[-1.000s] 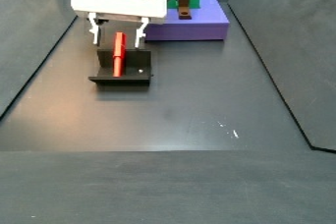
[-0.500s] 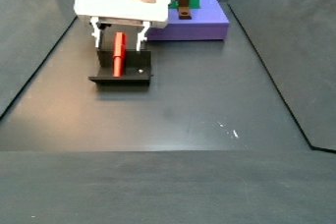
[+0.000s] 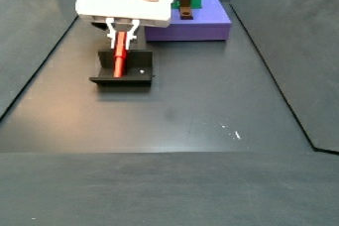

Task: Pick up the red object. Move up. Place the red object on the fixture. Regrasp the red object. Move to above the board. Insert the red object.
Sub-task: Regrasp the red object.

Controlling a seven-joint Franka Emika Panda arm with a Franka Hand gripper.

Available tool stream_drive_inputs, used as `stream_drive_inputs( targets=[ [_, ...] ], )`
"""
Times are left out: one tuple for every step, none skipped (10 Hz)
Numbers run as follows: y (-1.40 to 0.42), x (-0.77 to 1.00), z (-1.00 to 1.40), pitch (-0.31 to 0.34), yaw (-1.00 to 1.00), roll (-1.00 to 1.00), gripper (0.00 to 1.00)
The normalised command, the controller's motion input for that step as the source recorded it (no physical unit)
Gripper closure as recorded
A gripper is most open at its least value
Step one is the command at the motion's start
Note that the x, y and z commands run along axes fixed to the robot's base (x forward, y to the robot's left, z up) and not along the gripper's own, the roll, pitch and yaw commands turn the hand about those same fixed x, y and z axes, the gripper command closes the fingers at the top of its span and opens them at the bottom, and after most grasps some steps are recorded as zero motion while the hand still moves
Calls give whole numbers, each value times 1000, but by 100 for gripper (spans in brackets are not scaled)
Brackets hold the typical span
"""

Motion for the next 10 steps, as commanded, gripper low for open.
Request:
stream_drive_inputs(
  targets=[
    [0, 0, 0, 0, 0, 0, 100],
    [0, 0, 0, 0, 0, 0, 100],
    [0, 0, 0, 0, 0, 0, 100],
    [0, 0, 0, 0, 0, 0, 100],
    [0, 0, 0, 0, 0, 0, 100],
    [0, 0, 0, 0, 0, 0, 100],
    [0, 0, 0, 0, 0, 0, 100],
    [0, 0, 0, 0, 0, 0, 100],
    [0, 0, 0, 0, 0, 0, 100],
    [0, 0, 0, 0, 0, 0, 100]
  ],
)
